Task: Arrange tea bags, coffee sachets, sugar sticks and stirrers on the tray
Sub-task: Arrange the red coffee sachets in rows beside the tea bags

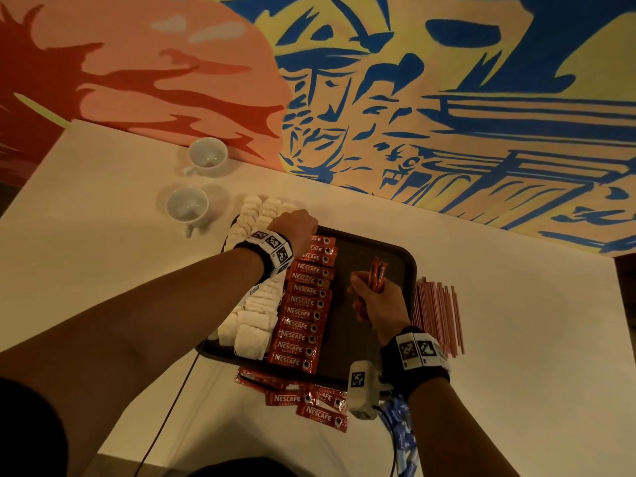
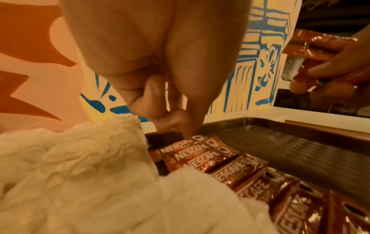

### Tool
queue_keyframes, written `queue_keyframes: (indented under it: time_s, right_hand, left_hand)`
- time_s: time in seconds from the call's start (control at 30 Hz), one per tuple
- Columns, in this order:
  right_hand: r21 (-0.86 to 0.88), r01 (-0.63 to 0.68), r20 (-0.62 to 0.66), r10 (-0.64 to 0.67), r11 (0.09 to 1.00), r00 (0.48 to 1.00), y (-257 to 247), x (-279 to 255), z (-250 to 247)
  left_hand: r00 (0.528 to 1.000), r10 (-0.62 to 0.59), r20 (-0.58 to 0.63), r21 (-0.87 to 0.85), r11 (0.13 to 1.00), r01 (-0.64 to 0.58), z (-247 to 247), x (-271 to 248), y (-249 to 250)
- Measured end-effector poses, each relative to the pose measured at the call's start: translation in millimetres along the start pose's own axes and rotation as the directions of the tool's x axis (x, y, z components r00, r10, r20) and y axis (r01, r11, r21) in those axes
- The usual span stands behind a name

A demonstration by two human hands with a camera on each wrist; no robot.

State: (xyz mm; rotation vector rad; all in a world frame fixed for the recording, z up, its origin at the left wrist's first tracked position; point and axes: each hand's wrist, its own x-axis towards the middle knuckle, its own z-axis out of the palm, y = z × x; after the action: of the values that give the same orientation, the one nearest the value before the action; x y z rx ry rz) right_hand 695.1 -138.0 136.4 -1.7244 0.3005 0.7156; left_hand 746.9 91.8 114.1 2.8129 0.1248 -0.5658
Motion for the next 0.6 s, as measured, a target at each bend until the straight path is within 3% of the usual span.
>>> queue_keyframes:
  time_s: [0.23, 0.6]
  right_hand:
    - [0.012, -0.001, -0.01, 0.001, 1.0, 1.0, -0.9, -3.7, 1.7]
    - [0.013, 0.056, -0.031, -0.055, 0.998, 0.998, -7.2, -19.2, -5.2]
  left_hand:
    - [0.994, 0.098, 0.055, 0.129, 0.986, -0.104, 1.5, -0.8, 3.9]
    - [0.978, 0.149, 0.149, 0.029, 0.987, -0.155, -1.5, -14.0, 6.5]
